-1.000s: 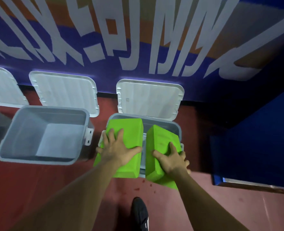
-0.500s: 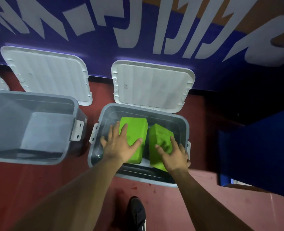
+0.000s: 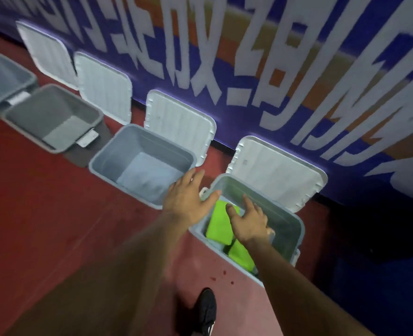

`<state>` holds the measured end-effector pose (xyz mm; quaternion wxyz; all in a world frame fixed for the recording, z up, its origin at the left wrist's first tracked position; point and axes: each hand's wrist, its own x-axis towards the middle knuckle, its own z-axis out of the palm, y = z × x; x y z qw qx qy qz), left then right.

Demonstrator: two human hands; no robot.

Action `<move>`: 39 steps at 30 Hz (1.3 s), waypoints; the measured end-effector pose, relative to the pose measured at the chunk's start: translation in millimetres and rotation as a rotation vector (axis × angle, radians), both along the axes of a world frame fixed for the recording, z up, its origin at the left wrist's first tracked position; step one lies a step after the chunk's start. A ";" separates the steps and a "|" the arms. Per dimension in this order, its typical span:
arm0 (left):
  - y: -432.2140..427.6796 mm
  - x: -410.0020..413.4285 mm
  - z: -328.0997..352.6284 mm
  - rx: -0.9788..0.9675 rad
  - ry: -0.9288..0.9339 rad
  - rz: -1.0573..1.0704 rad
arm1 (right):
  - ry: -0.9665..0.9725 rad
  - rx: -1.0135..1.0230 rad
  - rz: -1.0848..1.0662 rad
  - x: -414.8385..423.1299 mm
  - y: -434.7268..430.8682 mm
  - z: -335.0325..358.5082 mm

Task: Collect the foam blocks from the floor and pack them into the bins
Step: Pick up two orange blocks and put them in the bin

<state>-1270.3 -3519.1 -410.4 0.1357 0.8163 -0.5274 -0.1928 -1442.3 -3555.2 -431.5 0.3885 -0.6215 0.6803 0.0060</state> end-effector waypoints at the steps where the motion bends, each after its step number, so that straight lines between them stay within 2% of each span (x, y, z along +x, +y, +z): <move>1: 26.4 16.9 10.3 0.000 -0.008 0.041 | -0.014 -0.022 0.045 18.9 17.0 9.1; 6: 194.9 98.9 35.9 0.000 -0.045 0.251 | -0.056 -0.075 0.279 118.2 130.7 33.5; 12: 456.7 180.4 44.0 0.125 -0.083 0.494 | -0.071 -0.058 0.619 236.1 331.1 43.2; 16: 626.3 209.7 54.2 0.157 -0.141 0.713 | -0.090 -0.078 0.876 300.2 478.1 55.1; 21: 795.0 227.8 71.5 0.148 -0.134 0.991 | -0.149 -0.090 1.169 370.5 635.9 59.3; 29: 991.9 230.8 66.3 0.175 -0.073 1.370 | -0.157 -0.096 1.490 437.0 839.3 59.8; 39: 1176.3 284.8 29.3 0.216 0.011 1.645 | -0.073 -0.068 1.753 536.0 1046.5 21.9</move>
